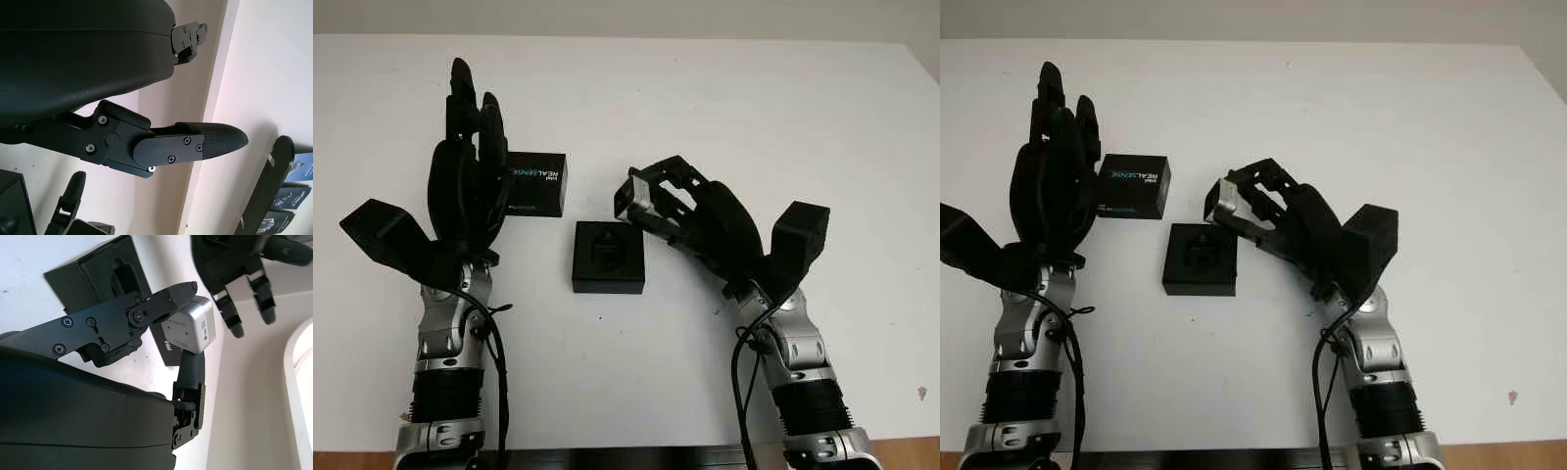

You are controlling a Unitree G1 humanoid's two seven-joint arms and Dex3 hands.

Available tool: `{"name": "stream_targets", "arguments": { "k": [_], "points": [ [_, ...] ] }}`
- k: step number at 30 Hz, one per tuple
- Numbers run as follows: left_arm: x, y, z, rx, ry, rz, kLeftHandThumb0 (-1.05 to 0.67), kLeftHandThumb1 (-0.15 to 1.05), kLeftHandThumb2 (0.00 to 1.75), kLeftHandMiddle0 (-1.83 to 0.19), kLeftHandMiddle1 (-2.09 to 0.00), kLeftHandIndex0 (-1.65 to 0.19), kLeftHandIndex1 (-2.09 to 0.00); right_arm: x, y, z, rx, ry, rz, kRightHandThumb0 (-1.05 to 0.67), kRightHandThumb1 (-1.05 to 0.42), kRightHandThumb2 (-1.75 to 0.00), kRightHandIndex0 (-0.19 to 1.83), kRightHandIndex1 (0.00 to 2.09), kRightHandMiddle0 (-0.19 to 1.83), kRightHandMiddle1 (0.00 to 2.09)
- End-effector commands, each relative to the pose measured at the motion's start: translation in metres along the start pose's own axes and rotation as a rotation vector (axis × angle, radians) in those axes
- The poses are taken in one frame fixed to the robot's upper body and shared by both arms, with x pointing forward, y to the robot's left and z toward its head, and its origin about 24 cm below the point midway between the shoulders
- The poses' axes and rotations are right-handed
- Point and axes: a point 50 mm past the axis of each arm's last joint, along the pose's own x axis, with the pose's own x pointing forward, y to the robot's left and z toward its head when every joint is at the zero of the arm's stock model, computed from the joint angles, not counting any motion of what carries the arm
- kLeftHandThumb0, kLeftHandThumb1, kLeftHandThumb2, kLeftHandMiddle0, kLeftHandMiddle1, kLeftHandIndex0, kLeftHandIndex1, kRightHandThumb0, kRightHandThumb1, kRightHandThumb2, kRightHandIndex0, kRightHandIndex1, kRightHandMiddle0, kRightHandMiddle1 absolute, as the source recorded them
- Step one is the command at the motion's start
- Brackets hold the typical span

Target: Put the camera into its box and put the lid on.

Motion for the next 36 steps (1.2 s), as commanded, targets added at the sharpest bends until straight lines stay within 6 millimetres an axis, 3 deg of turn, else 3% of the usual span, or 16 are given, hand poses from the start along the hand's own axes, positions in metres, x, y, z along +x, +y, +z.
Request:
{"name": "stream_targets", "arguments": {
  "k": [1, 9, 21, 36],
  "points": [
    [0.0, 0.0, 0.003, -0.001, -0.016, -0.005, -0.71, 1.05, 0.49, 0.19, 0.0, 0.19, 0.0, -0.002, 0.001, 0.002, -0.027, -0.013, 0.01, -0.51, -1.01, -0.05, 0.27, 0.04, 0.26, 1.66],
    [0.001, -0.001, 0.003, 0.001, -0.017, -0.005, -0.71, 1.05, 0.48, 0.19, 0.0, 0.19, 0.0, 0.001, 0.008, -0.008, -0.106, 0.017, 0.029, -0.47, -1.02, -0.06, 0.26, 0.03, 0.25, 1.67],
    [0.002, -0.001, 0.002, -0.003, -0.015, -0.006, -0.71, 1.05, 0.49, 0.19, 0.0, 0.19, 0.0, 0.007, 0.021, -0.021, -0.07, 0.044, 0.065, -0.45, -1.04, -0.06, 0.24, 0.02, 0.18, 1.8],
    [0.003, -0.003, -0.001, -0.013, -0.014, -0.003, -0.72, 1.05, 0.48, 0.19, 0.0, 0.19, 0.0, 0.008, 0.037, -0.014, 0.027, 0.059, 0.129, -0.48, -1.05, -0.08, 0.19, 0.0, 0.17, 1.83]
  ]
}}
